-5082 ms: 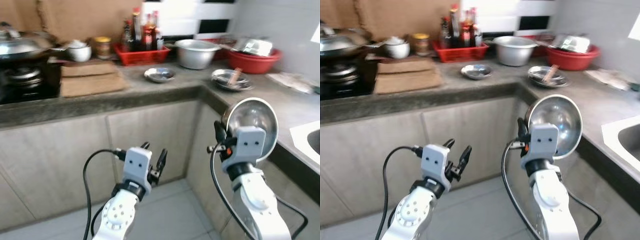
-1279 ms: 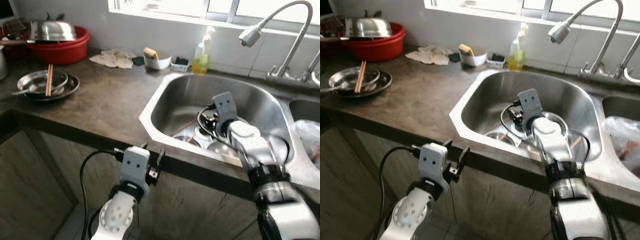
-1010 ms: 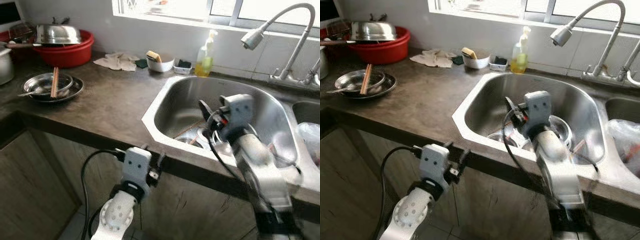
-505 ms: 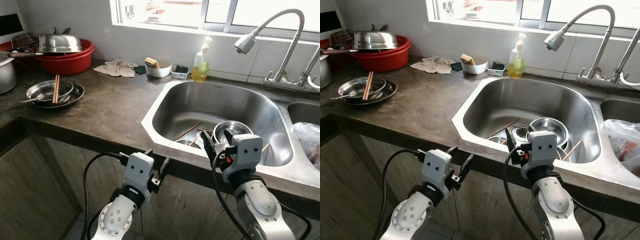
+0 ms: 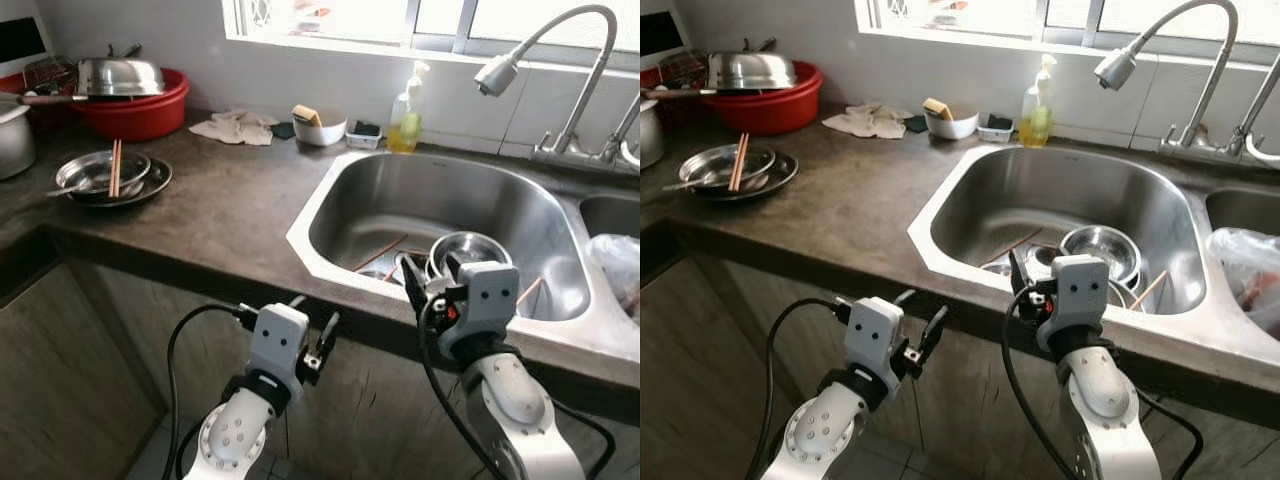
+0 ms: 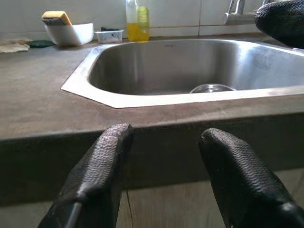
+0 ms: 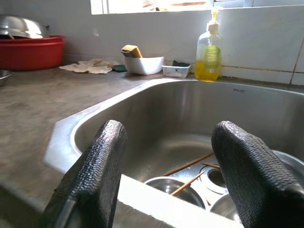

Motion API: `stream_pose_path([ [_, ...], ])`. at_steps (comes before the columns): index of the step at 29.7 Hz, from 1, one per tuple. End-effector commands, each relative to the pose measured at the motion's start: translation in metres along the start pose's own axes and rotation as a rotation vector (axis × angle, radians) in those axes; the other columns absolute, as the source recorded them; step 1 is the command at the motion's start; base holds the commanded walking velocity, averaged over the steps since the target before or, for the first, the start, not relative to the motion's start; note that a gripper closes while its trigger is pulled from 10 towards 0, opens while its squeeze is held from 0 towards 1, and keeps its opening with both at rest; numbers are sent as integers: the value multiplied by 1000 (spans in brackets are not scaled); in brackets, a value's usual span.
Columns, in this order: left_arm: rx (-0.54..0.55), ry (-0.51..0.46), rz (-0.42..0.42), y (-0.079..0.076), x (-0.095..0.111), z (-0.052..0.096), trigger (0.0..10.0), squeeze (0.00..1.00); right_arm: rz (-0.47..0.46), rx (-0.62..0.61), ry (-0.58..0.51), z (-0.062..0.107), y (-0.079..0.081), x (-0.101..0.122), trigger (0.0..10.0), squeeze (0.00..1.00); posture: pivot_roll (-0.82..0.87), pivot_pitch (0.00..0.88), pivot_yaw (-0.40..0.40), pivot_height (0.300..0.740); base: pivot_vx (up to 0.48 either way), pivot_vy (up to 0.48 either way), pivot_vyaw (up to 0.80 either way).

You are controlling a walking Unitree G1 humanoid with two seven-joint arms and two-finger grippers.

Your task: Kitchen organization

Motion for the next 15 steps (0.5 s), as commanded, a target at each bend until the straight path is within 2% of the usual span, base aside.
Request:
stream_pose_path([
  [1,1,-1,3,-1,0,0,10000,0,2,-4,-6,-1,1,4,10000,0,-12,0,-43,740,-277,0,0],
  [15,2,-1,1,-2,0,0,10000,0,0,-11,-4,-2,1,3,10000,0,-10,0,-44,740,-280,0,0],
])
Point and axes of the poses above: a point about 5 cm out from each wrist's last joint towards the gripper, its own z axis pointing back from the gripper into the wrist, its own x axis along the axis of the wrist's last joint, y = z × x, the point moved 5 cm from there along -z, pointing out of the wrist towards the gripper, and after that the axes turned 2 degrees about -z, right-handed, at the moved point
